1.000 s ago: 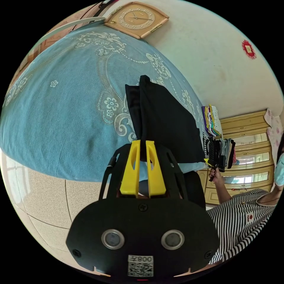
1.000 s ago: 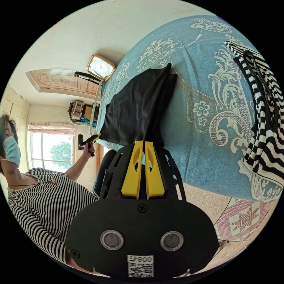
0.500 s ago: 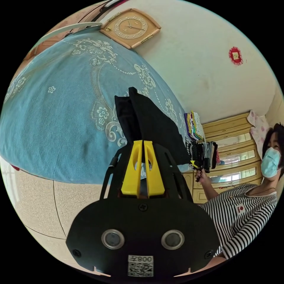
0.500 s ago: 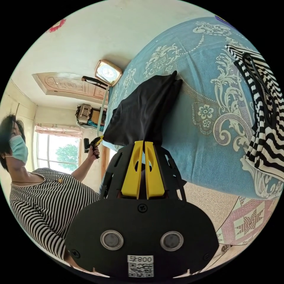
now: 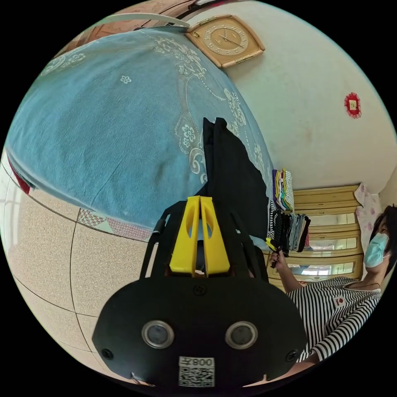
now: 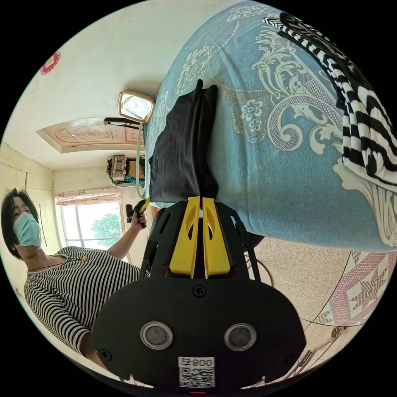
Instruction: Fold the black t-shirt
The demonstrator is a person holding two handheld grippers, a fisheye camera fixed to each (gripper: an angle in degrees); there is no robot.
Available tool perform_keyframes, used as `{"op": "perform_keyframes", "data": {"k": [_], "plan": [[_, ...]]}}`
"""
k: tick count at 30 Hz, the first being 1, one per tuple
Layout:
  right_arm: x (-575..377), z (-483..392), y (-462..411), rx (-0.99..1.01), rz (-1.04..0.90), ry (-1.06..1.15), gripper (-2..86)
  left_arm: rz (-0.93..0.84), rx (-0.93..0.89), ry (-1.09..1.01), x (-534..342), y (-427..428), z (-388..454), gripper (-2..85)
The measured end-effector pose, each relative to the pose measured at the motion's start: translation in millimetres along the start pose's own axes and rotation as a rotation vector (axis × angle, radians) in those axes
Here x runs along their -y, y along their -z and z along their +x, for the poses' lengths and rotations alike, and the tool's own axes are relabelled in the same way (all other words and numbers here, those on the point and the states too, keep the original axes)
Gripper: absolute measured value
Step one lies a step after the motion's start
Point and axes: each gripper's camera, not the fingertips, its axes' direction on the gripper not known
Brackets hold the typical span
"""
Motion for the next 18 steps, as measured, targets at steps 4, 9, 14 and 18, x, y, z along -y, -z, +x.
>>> {"op": "perform_keyframes", "data": {"k": [4, 9, 14, 18], "plan": [[-20.6, -7.4, 1.4, -0.042, 0.048, -0.017, 0.2, 0.067, 0.043, -0.032, -0.9, -0.7, 11.2, 0.2], [-25.0, -62.5, -18.6, -0.138, 0.107, 0.115, 0.0, -0.013, 0.052, -0.171, 8.1, -46.4, 43.0, 0.1], [-1.4, -86.9, -105.6, -0.323, -0.072, 0.213, 0.0, -0.148, 0.140, -0.208, 14.0, -116.7, 44.3, 0.1], [-13.7, -86.4, -134.6, -0.383, -0.083, 0.181, 0.0, -0.108, 0.134, -0.161, 10.3, -125.3, 41.1, 0.1]]}}
